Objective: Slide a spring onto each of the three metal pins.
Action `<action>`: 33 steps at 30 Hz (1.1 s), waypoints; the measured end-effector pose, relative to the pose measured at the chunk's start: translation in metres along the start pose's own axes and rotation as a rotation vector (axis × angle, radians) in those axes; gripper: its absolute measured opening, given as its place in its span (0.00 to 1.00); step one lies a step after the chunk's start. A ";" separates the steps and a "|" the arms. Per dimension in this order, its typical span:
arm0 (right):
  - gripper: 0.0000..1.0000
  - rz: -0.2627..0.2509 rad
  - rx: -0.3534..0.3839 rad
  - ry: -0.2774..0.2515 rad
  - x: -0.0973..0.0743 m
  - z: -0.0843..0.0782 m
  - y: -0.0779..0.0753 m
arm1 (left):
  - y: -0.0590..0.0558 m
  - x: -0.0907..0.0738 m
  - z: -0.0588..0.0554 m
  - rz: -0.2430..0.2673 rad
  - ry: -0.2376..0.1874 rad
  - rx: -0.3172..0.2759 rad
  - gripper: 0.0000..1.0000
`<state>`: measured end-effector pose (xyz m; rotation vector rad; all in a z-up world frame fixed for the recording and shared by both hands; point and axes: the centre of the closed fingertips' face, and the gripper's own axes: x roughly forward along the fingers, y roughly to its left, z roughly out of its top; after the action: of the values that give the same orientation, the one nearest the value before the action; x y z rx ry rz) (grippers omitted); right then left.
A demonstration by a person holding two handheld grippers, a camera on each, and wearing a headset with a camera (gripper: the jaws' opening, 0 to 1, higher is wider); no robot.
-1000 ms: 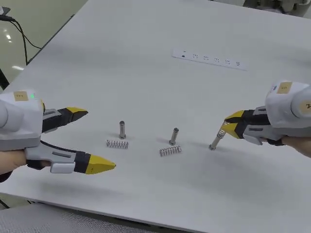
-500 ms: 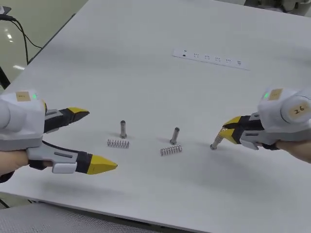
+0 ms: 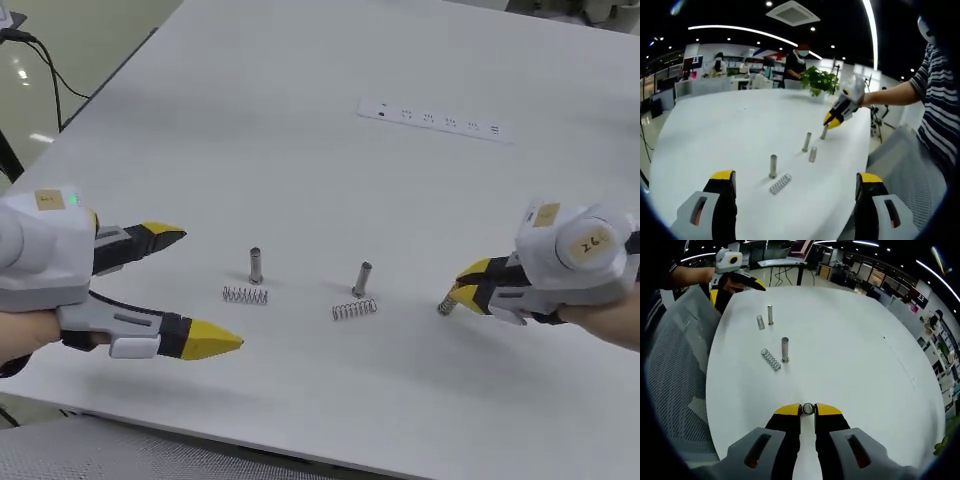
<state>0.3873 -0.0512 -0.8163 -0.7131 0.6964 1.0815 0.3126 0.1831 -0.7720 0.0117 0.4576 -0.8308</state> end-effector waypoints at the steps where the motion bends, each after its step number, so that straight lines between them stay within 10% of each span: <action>1: 0.07 0.001 0.000 0.007 0.001 -0.002 0.000 | 0.000 0.000 0.000 -0.002 0.001 0.000 0.97; 33: 0.10 0.051 0.008 -0.136 -0.025 0.041 0.022 | -0.004 0.002 0.003 -0.005 -0.002 0.004 0.96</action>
<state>0.3653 -0.0248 -0.7762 -0.6112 0.6046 1.1619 0.3123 0.1785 -0.7692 0.0134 0.4544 -0.8365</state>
